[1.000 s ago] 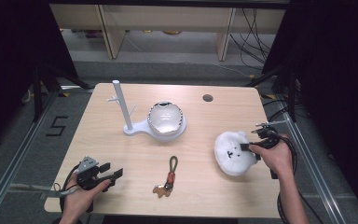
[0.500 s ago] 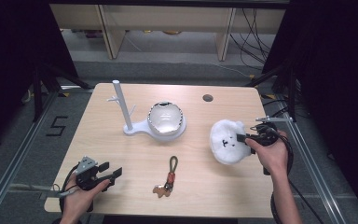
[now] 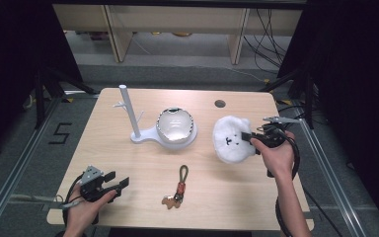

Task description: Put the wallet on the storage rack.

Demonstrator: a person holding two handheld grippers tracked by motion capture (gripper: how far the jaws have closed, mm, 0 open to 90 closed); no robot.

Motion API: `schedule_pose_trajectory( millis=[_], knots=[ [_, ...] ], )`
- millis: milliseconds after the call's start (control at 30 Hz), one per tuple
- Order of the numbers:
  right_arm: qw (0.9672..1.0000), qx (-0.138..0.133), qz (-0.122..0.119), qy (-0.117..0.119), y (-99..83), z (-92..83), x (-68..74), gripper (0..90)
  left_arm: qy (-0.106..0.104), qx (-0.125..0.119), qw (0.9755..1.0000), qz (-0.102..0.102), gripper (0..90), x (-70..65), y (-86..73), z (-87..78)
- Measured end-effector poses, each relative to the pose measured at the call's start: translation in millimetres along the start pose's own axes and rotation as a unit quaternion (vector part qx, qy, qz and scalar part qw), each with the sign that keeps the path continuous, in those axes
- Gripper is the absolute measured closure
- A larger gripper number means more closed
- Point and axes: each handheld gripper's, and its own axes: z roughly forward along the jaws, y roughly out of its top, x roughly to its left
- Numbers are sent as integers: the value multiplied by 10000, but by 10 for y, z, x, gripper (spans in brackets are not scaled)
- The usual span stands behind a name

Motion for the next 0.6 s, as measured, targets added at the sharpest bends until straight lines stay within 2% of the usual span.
schedule_pose_trajectory(
  millis=[100, 133, 200, 233, 267, 300, 367, 533, 600],
  knots=[
    [9999, -109, 5, 5, 39, 34, 48, 803, -78, -74, 9999, -11, 353, 3, -3, 12],
    [9999, -123, -30, 15, 55, 41, 56, 803, -11, -11, 10000, 1, 353, -3, 1, 1],
    [9998, -171, -33, 6, 81, 65, 87, 803, -18, 7, 10000, 14, 352, -1, 0, 2],
    [9997, -195, 109, 66, 103, 84, 141, 803, -22, 2, 10000, 14, 352, 0, -1, 4],
    [9997, -195, 109, 66, 103, 84, 141, 803, -30, -7, 10000, 47, 352, 3, 0, 5],
    [9997, -242, -46, 87, 119, 100, 126, 802, -14, 0, 10000, 12, 352, -2, -1, 2],
    [9994, -322, -87, 86, 156, 142, 172, 803, -21, -4, 10000, 16, 352, -1, -2, 1],
    [9992, -363, -119, 140, 208, 190, 233, 803, -26, -6, 10000, 14, 352, -2, -1, 0],
    [9992, -368, -34, 160, 229, 217, 277, 803, -100, -71, 9999, -3, 352, 4, -4, 11]
  ],
)
